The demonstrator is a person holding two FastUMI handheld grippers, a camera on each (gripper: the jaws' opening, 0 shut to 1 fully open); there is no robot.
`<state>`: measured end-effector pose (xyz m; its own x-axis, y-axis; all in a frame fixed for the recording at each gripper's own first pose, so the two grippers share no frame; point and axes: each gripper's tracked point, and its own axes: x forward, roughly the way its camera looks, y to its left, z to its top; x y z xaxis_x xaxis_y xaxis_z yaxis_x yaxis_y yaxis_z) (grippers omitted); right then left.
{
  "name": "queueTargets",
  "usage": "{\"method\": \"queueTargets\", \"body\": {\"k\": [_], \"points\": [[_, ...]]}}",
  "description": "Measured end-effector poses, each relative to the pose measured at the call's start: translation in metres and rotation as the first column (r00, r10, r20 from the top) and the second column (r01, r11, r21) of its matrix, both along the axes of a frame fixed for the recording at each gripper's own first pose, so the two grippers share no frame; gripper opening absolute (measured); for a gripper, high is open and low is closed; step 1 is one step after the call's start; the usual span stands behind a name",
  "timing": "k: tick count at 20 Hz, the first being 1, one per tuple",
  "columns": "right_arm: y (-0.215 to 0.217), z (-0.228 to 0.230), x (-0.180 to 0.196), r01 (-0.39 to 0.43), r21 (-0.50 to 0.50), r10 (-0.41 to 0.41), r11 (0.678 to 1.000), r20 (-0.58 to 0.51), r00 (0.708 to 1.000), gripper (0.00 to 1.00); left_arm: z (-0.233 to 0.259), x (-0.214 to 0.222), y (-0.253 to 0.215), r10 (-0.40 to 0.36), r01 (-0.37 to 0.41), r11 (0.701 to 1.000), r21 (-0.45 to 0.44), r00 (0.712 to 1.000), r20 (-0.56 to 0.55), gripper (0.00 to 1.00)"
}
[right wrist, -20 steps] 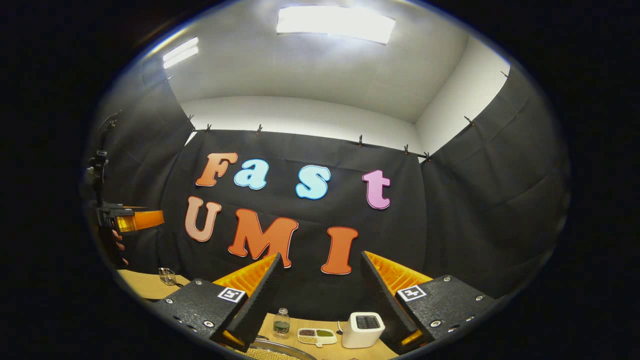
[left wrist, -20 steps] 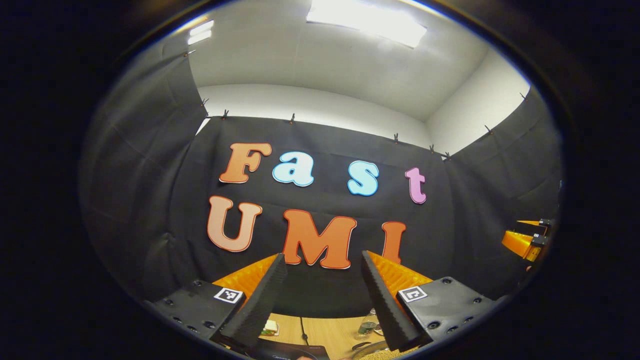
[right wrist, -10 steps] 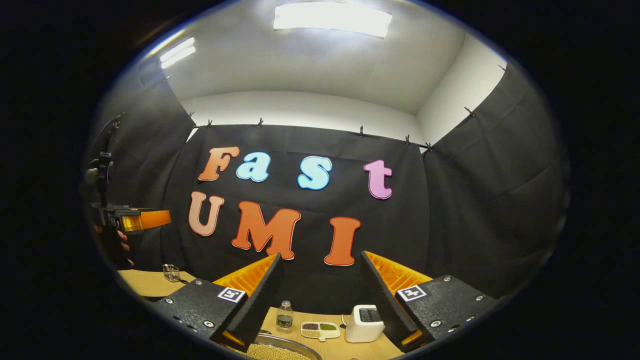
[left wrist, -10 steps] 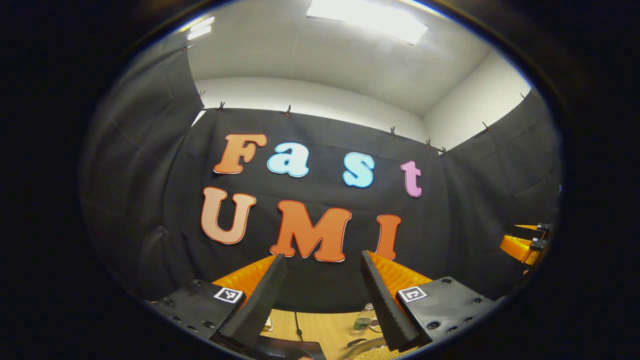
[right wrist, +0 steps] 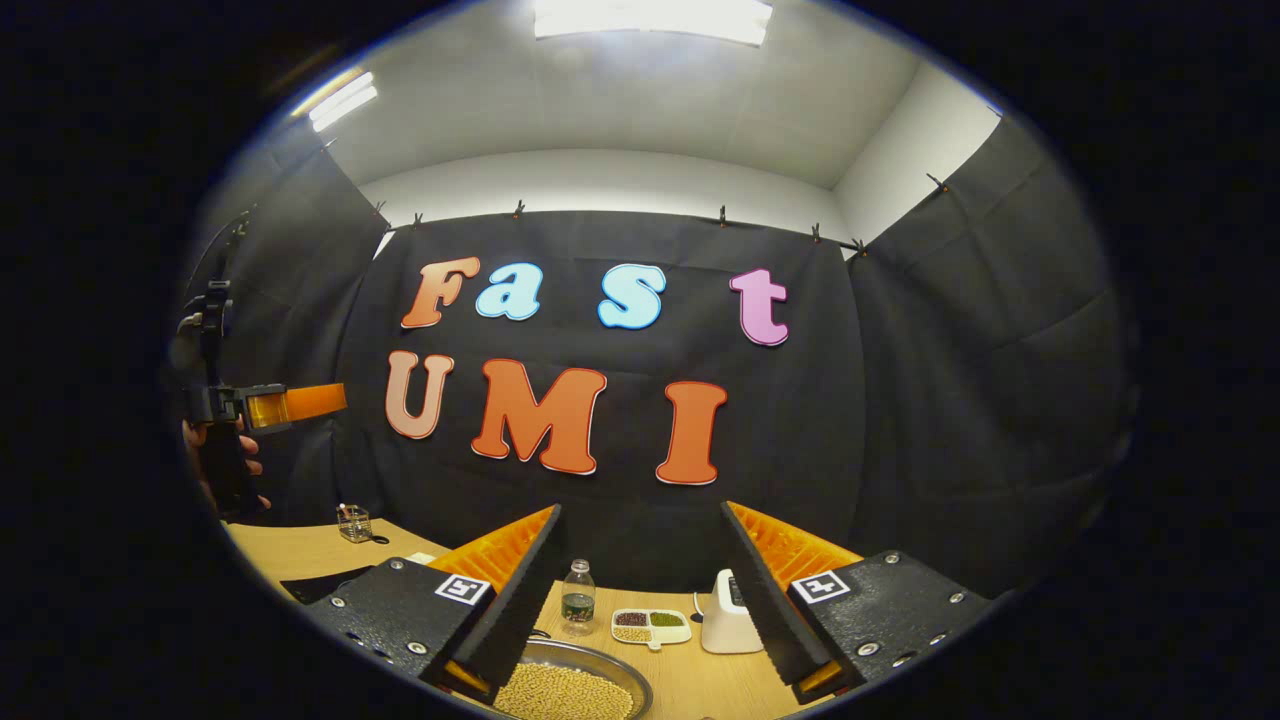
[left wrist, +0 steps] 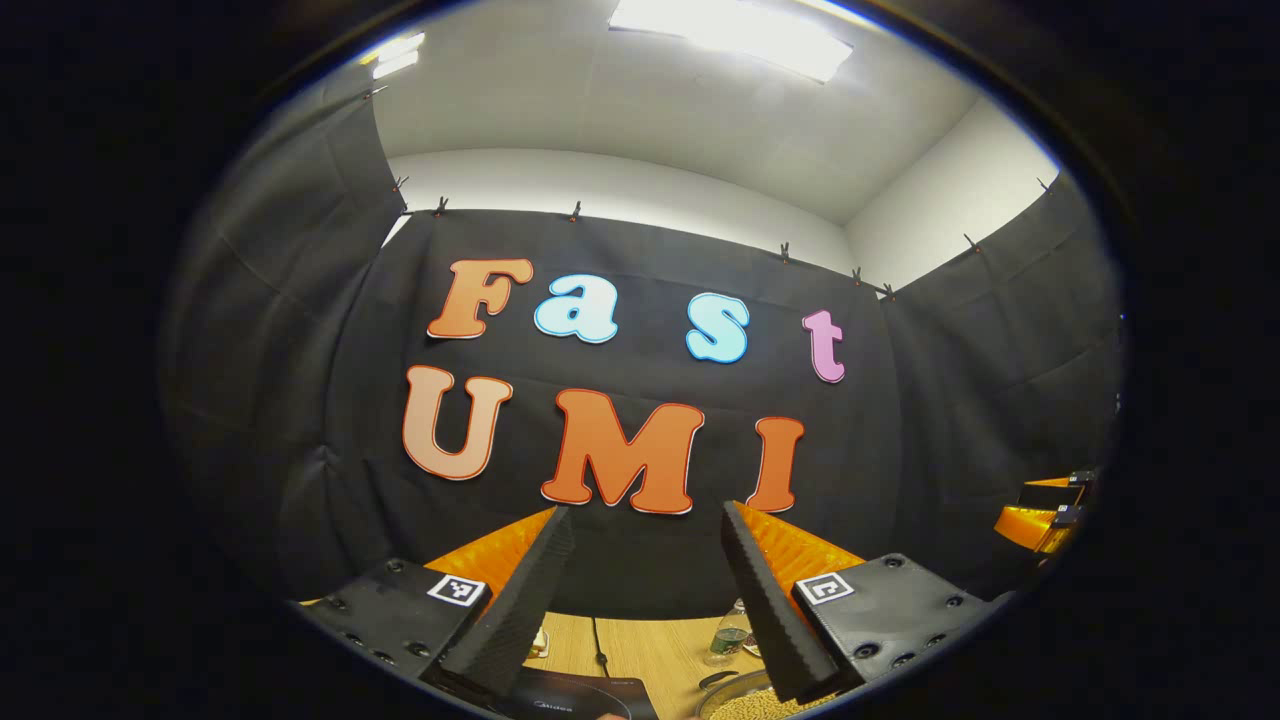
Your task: First push the handle of the pot to place it horizontally, then grasp the pot with both hands and set it on the induction cooktop.
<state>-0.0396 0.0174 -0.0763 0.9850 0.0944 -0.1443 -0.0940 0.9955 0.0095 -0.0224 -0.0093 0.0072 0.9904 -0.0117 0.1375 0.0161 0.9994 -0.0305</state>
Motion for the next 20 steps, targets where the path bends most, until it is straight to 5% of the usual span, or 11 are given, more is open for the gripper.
{"method": "queueTargets", "body": {"k": [5, 11, 16, 20], "points": [[0.004, -0.037, -0.013, -0.004, -0.023, 0.002, 1.000, -0.069, 0.998, 0.88, -0.010, 0.001, -0.004, -0.015, 0.014, 1.000, -0.014, 1.000, -0.028, 0.97], [0.017, -0.092, -0.033, -0.053, 0.067, 0.066, 0.996, -0.223, 0.973, 0.80, -0.013, 0.000, -0.001, -0.006, 0.007, 1.000, 0.005, 1.000, -0.031, 0.97], [0.021, -0.138, -0.051, -0.048, 0.166, 0.105, 0.985, -0.356, 0.928, 0.79, -0.020, 0.003, -0.001, 0.007, -0.005, 0.999, 0.040, 0.999, -0.049, 0.97], [0.030, -0.181, -0.073, -0.038, 0.199, 0.130, 0.979, -0.476, 0.870, 0.64, -0.023, 0.004, -0.001, 0.013, -0.011, 0.999, 0.051, 0.999, -0.051, 0.97]]}}
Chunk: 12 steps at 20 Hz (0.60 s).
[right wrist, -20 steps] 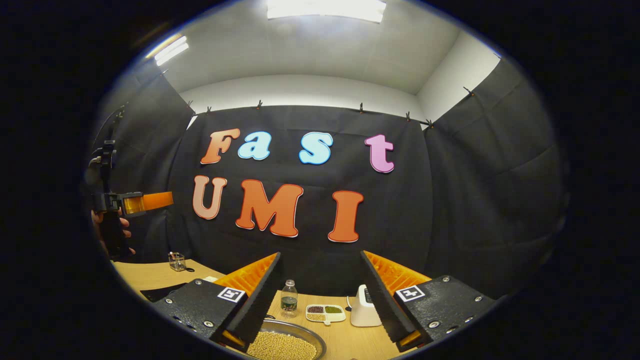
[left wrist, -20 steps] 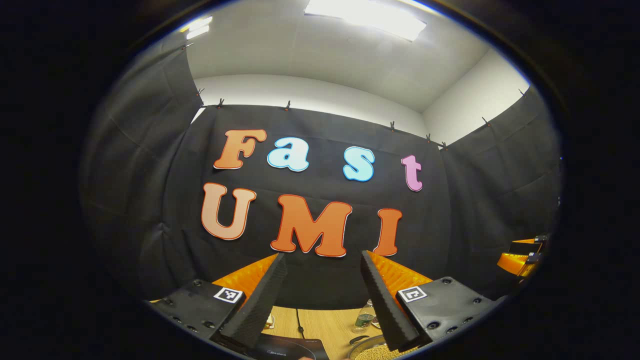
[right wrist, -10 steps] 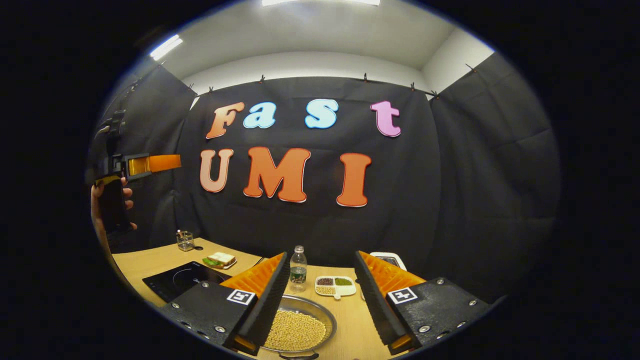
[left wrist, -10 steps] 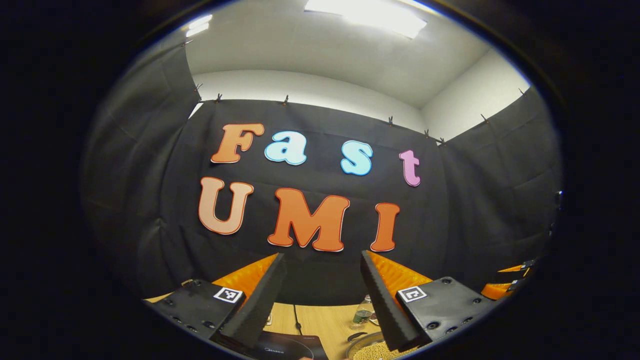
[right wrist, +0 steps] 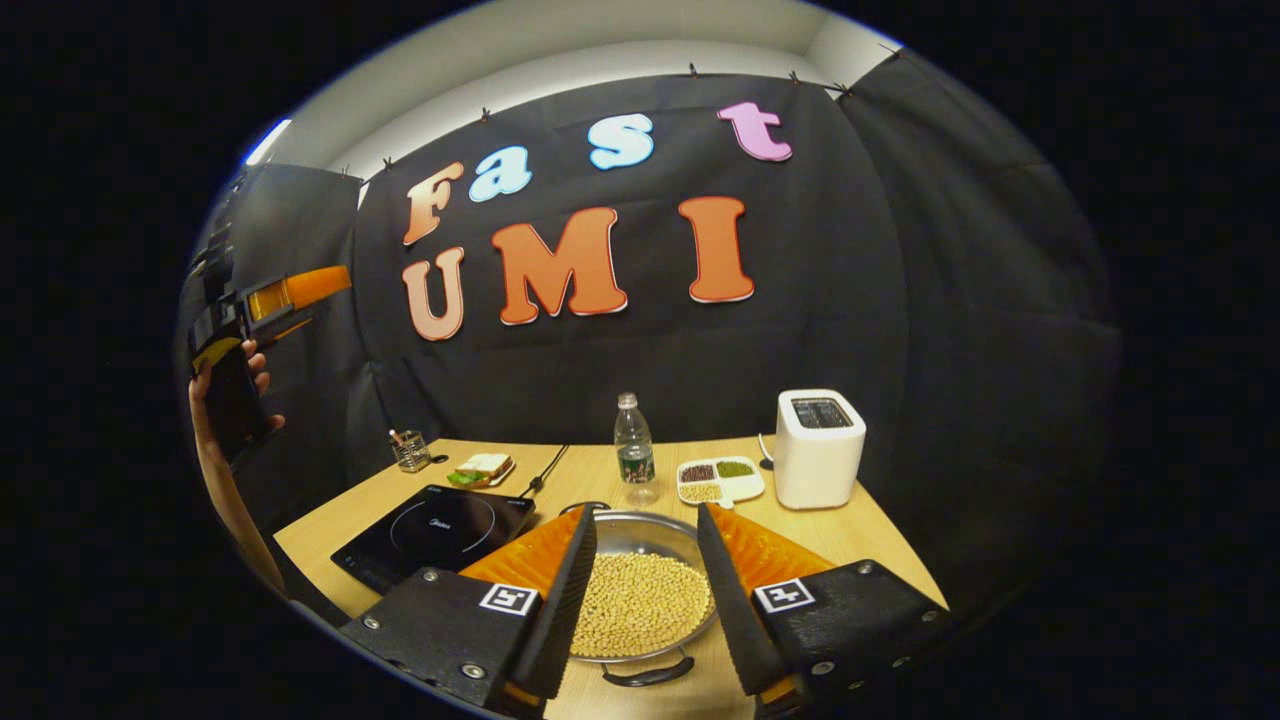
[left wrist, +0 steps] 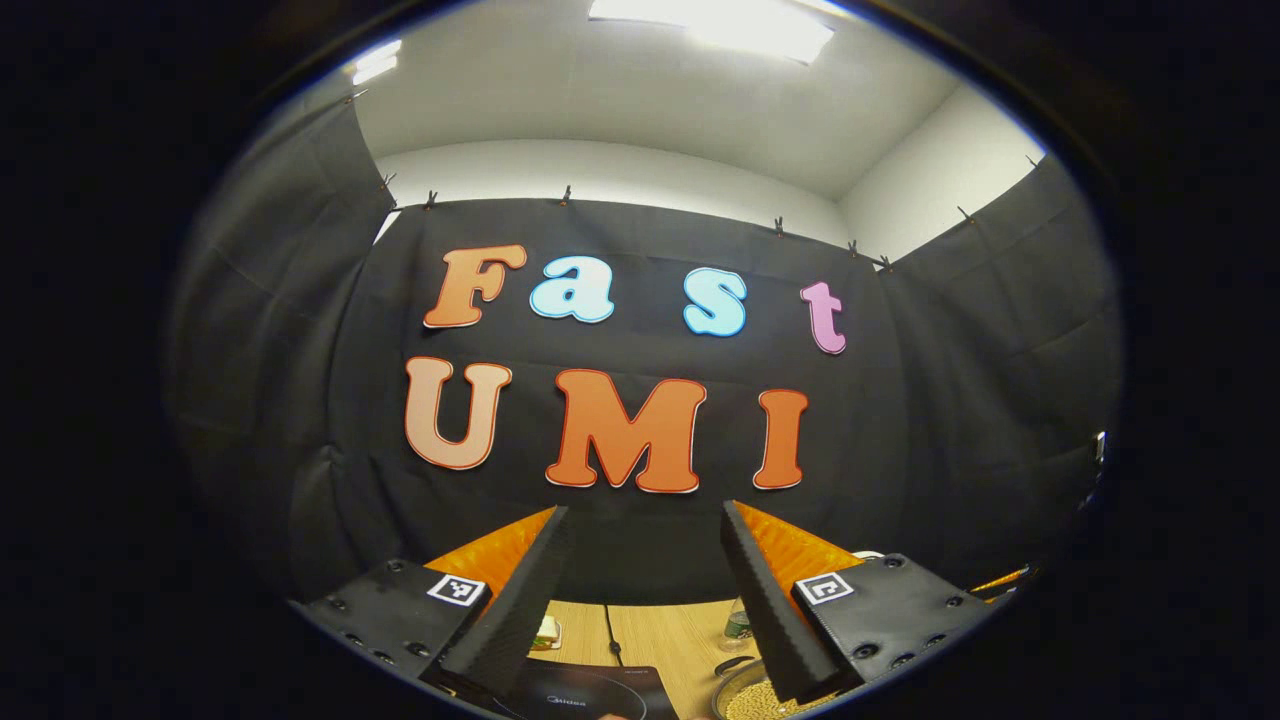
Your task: First push the handle of the pot to place it horizontally, then grasp the pot with both hands and set it on the induction cooktop.
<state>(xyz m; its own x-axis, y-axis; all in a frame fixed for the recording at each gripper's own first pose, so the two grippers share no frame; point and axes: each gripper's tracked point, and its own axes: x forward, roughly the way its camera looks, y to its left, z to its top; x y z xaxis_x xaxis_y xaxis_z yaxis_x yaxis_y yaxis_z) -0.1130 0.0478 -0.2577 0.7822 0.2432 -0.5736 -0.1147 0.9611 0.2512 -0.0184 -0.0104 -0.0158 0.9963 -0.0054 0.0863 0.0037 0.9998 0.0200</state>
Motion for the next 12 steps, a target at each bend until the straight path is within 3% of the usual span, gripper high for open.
{"method": "queueTargets", "body": {"k": [4, 8, 9, 12], "points": [[0.001, -0.037, -0.022, -0.014, -0.001, 0.014, 1.000, -0.161, 0.987, 0.48, -0.006, 0.001, -0.001, 0.001, 0.000, 1.000, 0.008, 1.000, -0.018, 0.97], [0.013, -0.050, -0.040, -0.075, 0.020, 0.078, 0.997, -0.230, 0.970, 0.33, -0.009, 0.002, -0.001, 0.009, -0.009, 1.000, 0.018, 1.000, -0.024, 0.97], [0.014, -0.053, -0.047, -0.090, 0.014, 0.091, 0.996, -0.242, 0.966, 0.23, -0.011, 0.001, -0.002, 0.007, -0.006, 1.000, 0.021, 1.000, -0.026, 0.97], [0.018, -0.061, -0.063, -0.125, 0.021, 0.125, 0.992, -0.283, 0.951, 0.15, -0.014, 0.002, -0.004, 0.007, -0.006, 0.999, 0.033, 0.999, -0.032, 0.97]]}}
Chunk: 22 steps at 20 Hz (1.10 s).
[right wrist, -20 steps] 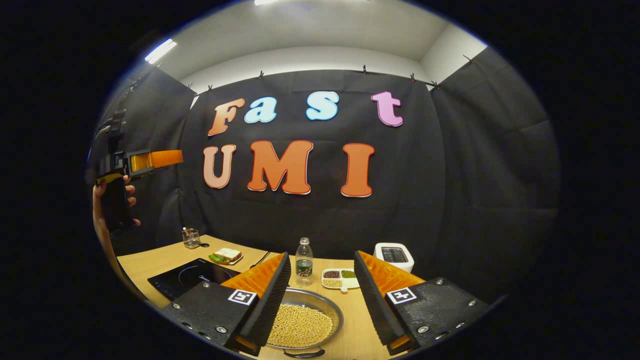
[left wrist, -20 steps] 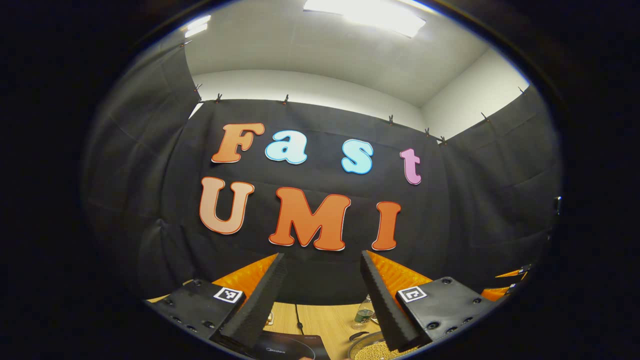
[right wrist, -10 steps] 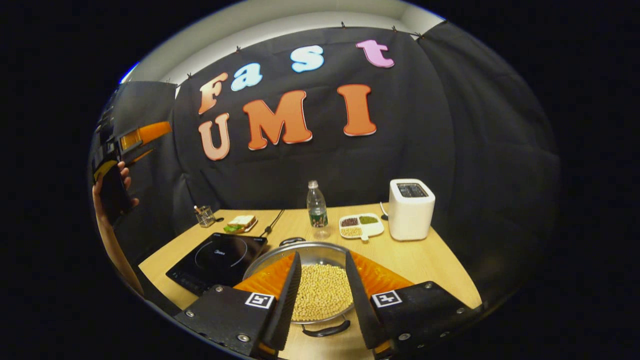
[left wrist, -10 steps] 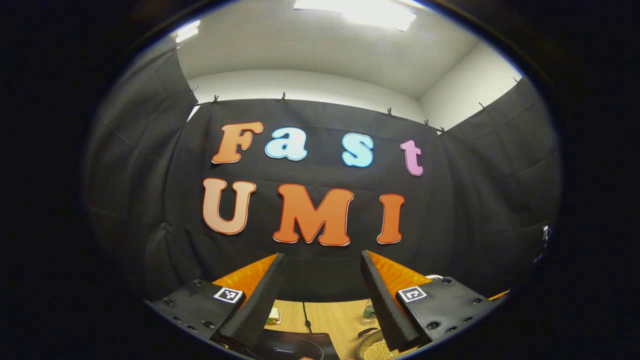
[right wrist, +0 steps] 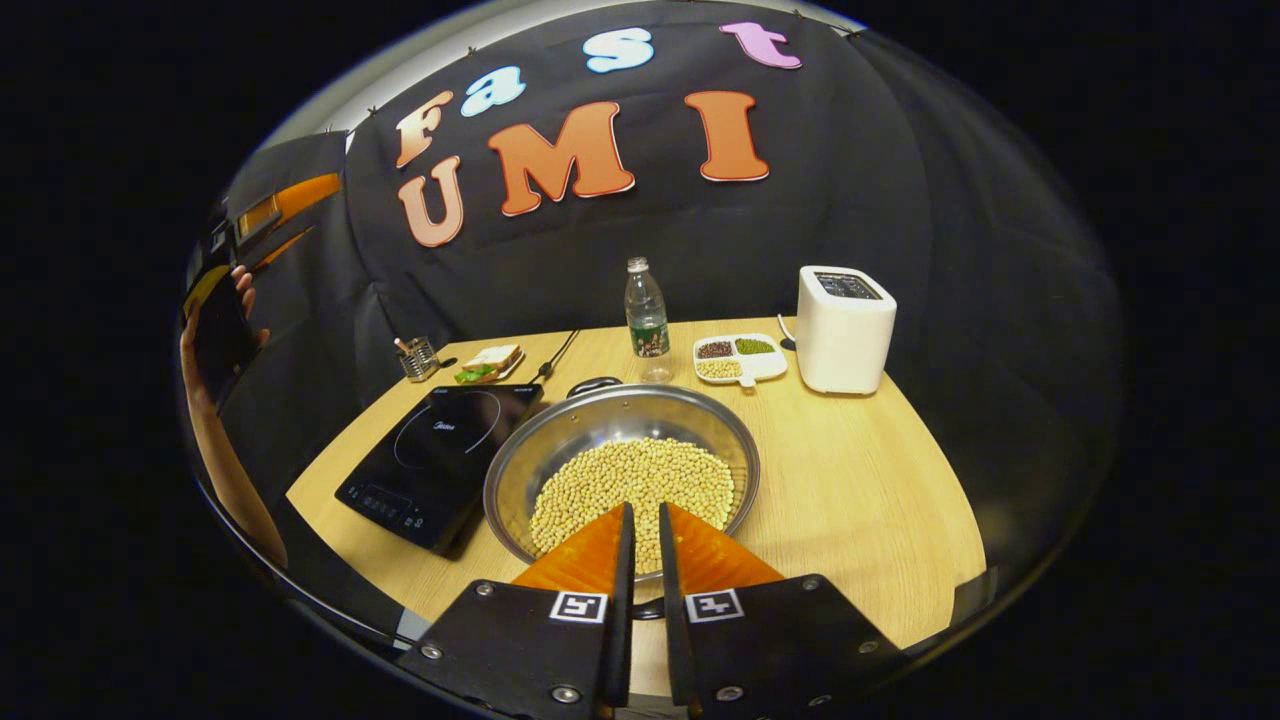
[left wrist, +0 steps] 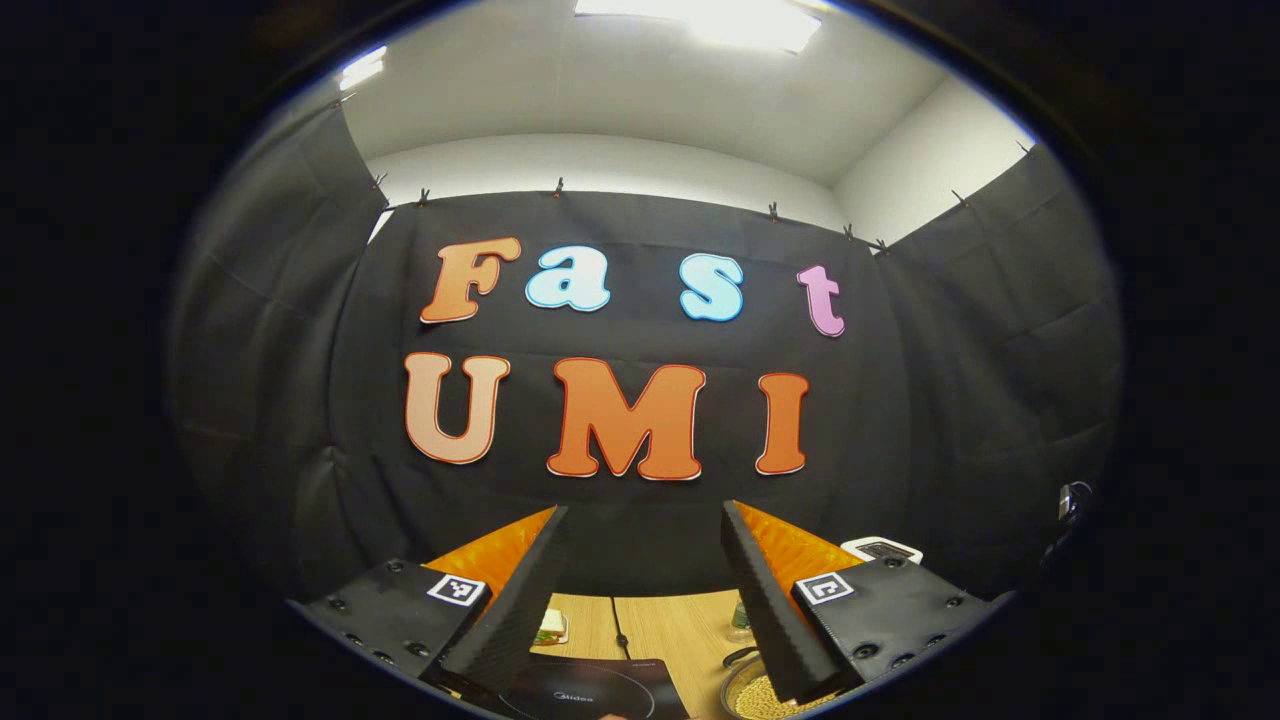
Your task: First push the handle of the pot to place it horizontally, then grasp the pot with both hands and set it on the induction cooktop.
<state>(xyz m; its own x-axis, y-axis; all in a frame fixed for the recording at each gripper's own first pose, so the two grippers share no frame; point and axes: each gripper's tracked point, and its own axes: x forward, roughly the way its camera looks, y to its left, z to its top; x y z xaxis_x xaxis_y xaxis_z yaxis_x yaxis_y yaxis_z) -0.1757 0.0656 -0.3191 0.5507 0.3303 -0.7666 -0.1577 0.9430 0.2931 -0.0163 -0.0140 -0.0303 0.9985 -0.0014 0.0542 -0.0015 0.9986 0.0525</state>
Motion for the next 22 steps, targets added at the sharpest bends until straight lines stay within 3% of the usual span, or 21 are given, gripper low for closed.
{"method": "queueTargets", "body": {"k": [5, 13, 17, 22], "points": [[0.010, -0.020, -0.030, -0.042, 0.050, 0.048, 0.998, -0.116, 0.992, 0.03, -0.009, 0.005, 0.005, 0.009, -0.009, 1.000, -0.007, 1.000, -0.022, 0.97], [0.030, -0.043, -0.076, -0.148, 0.103, 0.171, 0.984, -0.280, 0.945, 0.00, -0.017, 0.004, 0.013, 0.033, -0.034, 0.999, -0.004, 0.998, -0.043, 0.97], [0.040, -0.056, -0.082, -0.158, 0.114, 0.187, 0.981, -0.321, 0.928, 0.00, -0.015, 0.003, 0.013, 0.033, -0.033, 0.999, -0.005, 0.999, -0.038, 0.96], [0.038, -0.086, -0.087, -0.119, 0.061, 0.134, 0.991, -0.407, 0.903, 0.00, -0.020, 0.002, 0.014, 0.037, -0.037, 0.999, 0.002, 0.998, -0.045, 0.97]]}}
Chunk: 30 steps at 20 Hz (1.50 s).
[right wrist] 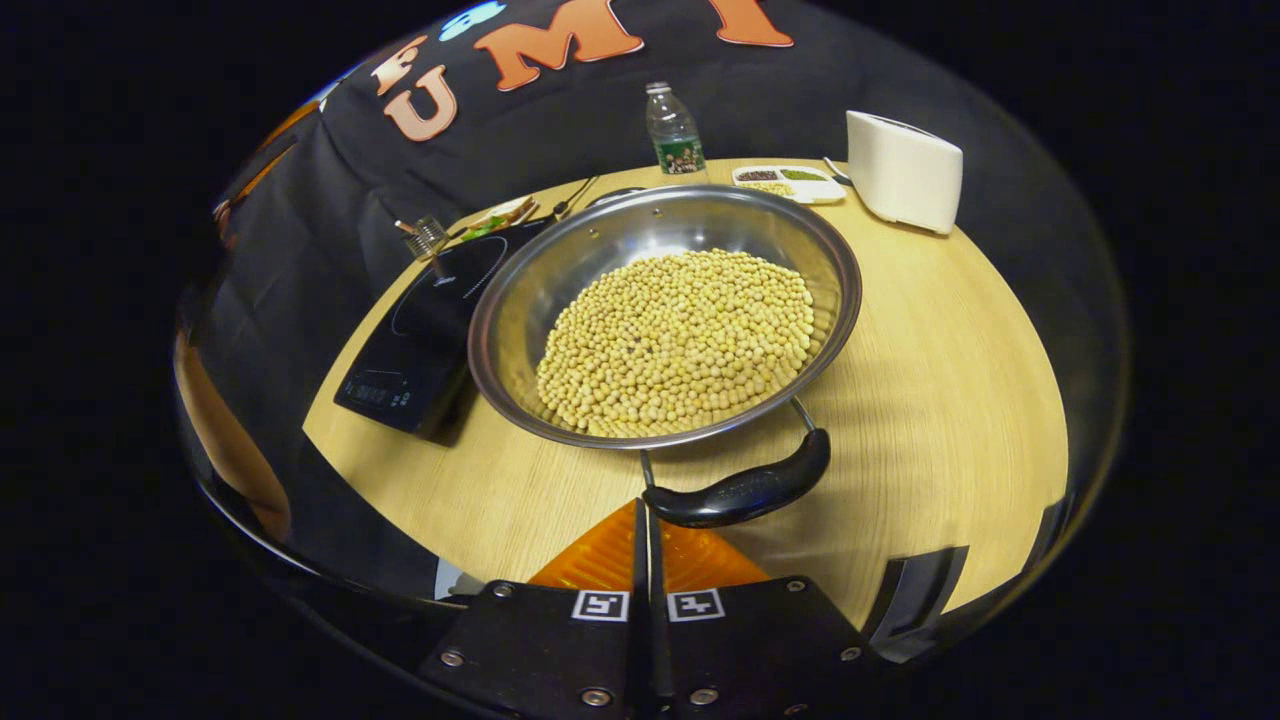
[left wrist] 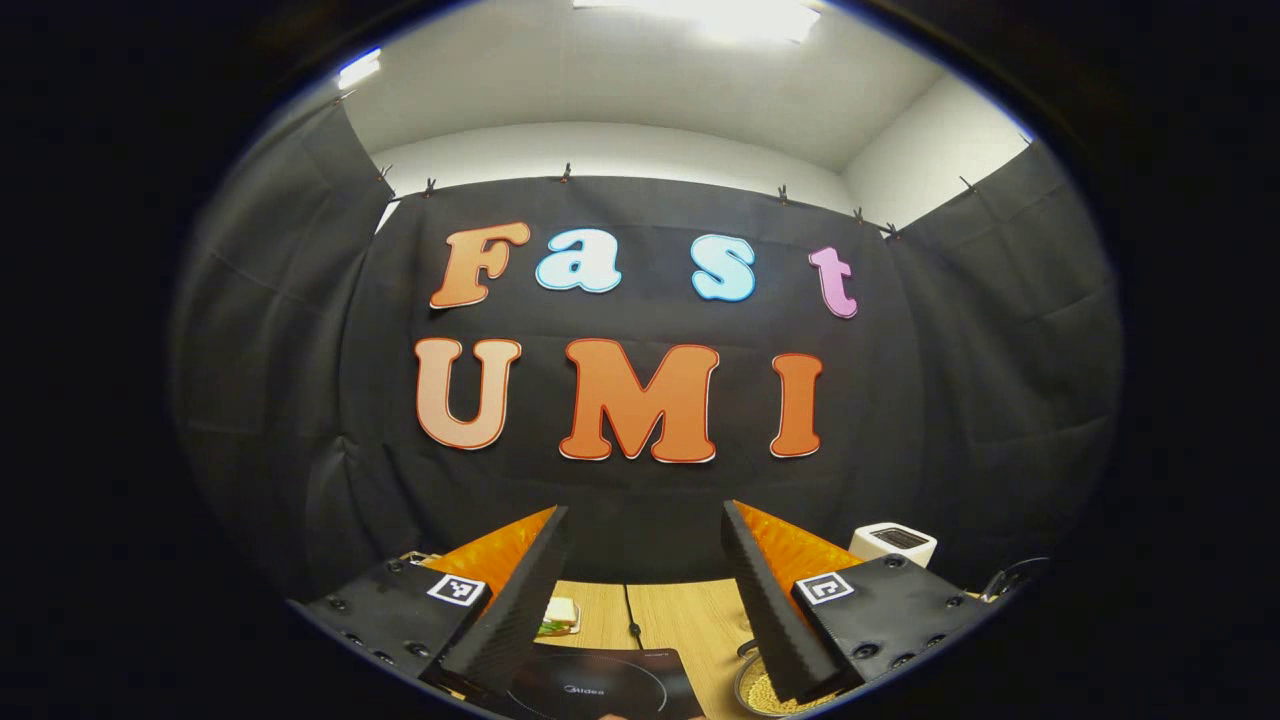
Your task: First push the handle of the pot to place it horizontally, then grasp the pot with both hands and set it on the induction cooktop.
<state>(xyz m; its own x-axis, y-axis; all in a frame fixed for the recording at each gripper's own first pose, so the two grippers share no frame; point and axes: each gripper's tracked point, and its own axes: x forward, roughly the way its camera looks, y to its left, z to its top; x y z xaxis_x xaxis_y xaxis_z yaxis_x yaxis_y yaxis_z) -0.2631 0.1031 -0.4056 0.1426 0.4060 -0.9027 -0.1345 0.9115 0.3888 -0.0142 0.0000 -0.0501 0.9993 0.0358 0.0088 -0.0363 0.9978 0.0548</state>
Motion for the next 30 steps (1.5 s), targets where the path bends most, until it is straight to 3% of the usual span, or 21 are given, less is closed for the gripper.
{"method": "queueTargets", "body": {"k": [9, 21, 30], "points": [[-0.015, -0.016, 0.005, 0.155, -0.018, -0.156, 0.988, -0.121, 0.980, 0.01, -0.008, 0.002, 0.000, -0.009, 0.009, 1.000, -0.018, 1.000, -0.016, 0.97], [-0.067, -0.023, 0.025, 0.219, -0.133, -0.231, 0.967, -0.089, 0.969, 0.00, -0.030, 0.010, 0.008, -0.013, 0.011, 0.999, -0.049, 0.998, -0.059, 0.97], [-0.096, -0.033, 0.048, 0.250, -0.198, -0.270, 0.948, -0.079, 0.960, 0.00, -0.019, 0.005, 0.025, 0.017, -0.017, 1.000, -0.006, 1.000, -0.021, 0.97]]}}
